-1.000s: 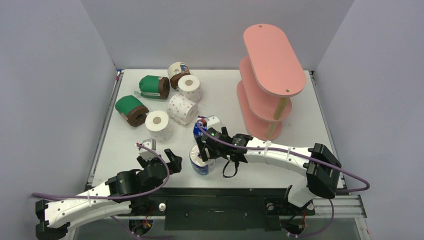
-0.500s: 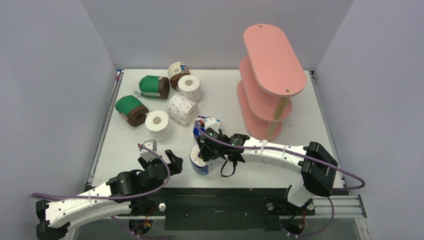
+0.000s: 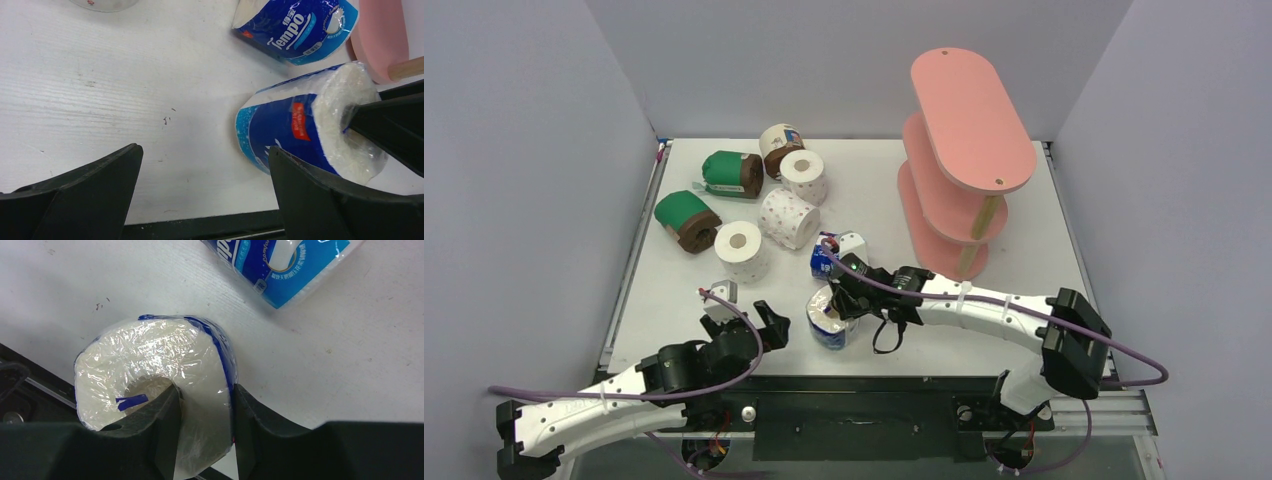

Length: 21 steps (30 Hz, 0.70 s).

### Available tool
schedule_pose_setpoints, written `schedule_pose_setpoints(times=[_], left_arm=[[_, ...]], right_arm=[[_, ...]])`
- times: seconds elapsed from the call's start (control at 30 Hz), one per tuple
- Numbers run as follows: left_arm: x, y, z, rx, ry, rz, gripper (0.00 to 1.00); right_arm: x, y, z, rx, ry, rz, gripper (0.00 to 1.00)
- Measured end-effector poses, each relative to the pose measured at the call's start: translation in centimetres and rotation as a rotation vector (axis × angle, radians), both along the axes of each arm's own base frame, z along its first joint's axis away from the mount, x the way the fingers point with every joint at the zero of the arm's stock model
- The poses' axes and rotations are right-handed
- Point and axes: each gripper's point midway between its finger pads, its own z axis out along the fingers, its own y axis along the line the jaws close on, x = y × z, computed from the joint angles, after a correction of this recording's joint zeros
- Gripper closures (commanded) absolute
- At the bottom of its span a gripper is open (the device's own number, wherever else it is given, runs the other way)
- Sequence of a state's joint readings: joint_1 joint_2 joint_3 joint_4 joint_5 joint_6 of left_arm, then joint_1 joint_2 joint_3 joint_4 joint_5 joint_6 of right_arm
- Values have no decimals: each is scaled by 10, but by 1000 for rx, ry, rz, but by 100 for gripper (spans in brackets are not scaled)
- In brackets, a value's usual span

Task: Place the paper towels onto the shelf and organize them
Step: Pick up the paper towel from the center of the board.

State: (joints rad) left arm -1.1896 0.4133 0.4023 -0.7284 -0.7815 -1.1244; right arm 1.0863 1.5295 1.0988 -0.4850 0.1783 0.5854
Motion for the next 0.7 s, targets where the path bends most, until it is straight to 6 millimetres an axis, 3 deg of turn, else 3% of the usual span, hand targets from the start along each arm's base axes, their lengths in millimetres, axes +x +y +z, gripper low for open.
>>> schedule_pose_setpoints(times=[0.23, 0.43, 0.7], left_arm=[[0, 0, 1, -6, -3, 0, 3], [1, -1, 2, -10, -6, 0, 3], [3, -7, 5, -12, -17, -6, 2]], right_arm=[[-5, -21, 51, 77, -59, -12, 72], [1, -56, 107, 147, -127, -72, 72], [31, -112, 235, 305, -324, -227, 72]])
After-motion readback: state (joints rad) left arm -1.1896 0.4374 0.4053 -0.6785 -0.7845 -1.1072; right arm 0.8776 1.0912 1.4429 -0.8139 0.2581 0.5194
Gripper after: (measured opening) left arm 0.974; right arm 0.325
